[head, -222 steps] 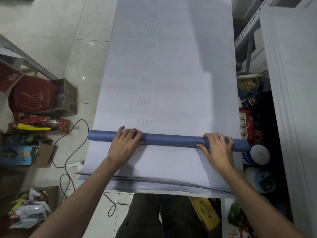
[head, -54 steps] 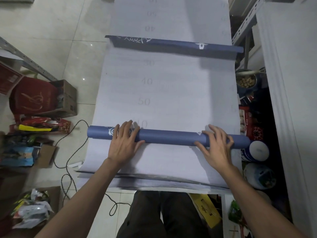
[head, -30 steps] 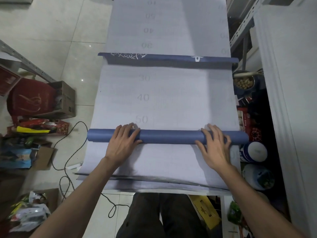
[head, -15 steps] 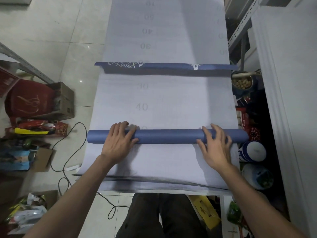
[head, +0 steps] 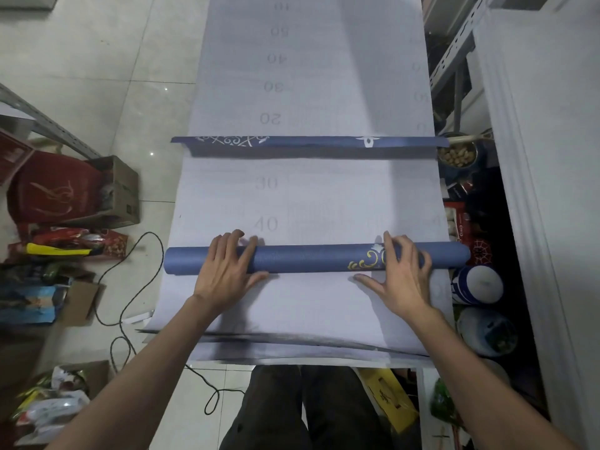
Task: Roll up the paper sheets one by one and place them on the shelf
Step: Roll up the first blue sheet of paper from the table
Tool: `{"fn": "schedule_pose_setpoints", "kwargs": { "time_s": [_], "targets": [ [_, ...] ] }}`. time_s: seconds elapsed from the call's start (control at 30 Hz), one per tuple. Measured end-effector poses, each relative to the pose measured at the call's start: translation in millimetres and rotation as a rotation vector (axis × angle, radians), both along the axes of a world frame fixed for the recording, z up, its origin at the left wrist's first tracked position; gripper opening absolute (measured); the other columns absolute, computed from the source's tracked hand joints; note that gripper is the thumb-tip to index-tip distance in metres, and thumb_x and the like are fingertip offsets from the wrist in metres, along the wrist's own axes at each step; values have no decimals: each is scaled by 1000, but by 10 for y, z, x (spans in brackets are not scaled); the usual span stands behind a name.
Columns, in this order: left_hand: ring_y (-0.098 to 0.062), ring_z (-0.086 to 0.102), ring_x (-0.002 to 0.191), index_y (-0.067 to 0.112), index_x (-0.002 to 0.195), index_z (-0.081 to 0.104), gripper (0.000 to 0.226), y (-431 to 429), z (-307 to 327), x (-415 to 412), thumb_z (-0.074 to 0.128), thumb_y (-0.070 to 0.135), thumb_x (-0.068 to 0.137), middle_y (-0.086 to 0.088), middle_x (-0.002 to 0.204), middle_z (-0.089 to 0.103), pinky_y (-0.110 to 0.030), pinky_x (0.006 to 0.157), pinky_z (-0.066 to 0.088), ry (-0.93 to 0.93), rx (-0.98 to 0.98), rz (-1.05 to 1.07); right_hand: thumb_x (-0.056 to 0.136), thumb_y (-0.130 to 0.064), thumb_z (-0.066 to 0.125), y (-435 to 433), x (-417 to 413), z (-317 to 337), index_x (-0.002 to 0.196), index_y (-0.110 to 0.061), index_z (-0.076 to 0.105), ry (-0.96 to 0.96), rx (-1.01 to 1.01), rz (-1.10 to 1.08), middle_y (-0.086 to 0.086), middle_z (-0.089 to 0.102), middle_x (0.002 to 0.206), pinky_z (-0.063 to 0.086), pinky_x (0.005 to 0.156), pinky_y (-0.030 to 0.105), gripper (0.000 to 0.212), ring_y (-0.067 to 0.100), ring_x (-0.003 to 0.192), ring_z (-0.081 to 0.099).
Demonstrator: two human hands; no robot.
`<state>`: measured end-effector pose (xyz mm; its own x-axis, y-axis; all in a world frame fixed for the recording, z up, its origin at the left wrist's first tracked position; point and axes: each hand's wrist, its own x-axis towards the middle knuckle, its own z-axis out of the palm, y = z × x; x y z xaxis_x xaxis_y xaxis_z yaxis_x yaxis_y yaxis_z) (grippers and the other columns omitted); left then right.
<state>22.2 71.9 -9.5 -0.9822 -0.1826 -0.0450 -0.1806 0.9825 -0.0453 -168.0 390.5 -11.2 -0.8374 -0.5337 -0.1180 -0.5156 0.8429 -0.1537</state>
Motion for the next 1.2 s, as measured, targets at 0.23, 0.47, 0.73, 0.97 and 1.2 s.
{"fn": "schedule_pose_setpoints", "kwargs": {
  "time_s": [0.23, 0.47, 0.73, 0.97, 1.2],
  "targets": [
    [-33, 55, 73, 7, 116, 61, 59, -69, 77, -73, 31, 56, 101, -11, 89, 63, -44, 76, 47, 22, 57, -39, 91, -54, 58, 19, -48, -33, 120, -15, 64, 56, -111, 23, 8, 63, 123, 26, 112, 52, 50, 31, 137, 44],
    [-40, 56, 99, 2, 138, 54, 80, 86, 95, -41, 45, 67, 92, -24, 118, 57, -53, 89, 48, -36, 53, 10, 74, -73, 66, 9, 8, -89, 142, -8, 49, 27, -62, 37, 17, 49, 129, 32, 105, 51, 95, 36, 120, 48],
    [-41, 59, 96, 4, 122, 62, 56, 45, 88, -98, 37, 51, 104, -20, 114, 62, -50, 89, 46, 40, 59, -6, 92, -60, 53, 49, -35, -91, 124, -12, 61, 59, -186, 51, 13, 56, 134, 26, 112, 49, 59, 34, 135, 44],
    [-37, 57, 82, 5, 127, 61, 73, 94, 149, -192, 38, 65, 94, -15, 100, 62, -48, 81, 47, -23, 42, 62, 80, -66, 62, 7, -91, -21, 128, -19, 62, 44, -78, 43, 5, 60, 119, 31, 101, 49, 67, 31, 116, 53],
    [-48, 55, 113, 4, 130, 60, 64, 133, 89, -157, 61, 56, 92, -28, 127, 56, -57, 99, 44, -33, 30, 45, 83, -64, 64, 53, -56, -108, 127, -21, 56, 11, -108, 51, 10, 45, 139, 25, 104, 48, 62, 31, 129, 42]
  ]
}}
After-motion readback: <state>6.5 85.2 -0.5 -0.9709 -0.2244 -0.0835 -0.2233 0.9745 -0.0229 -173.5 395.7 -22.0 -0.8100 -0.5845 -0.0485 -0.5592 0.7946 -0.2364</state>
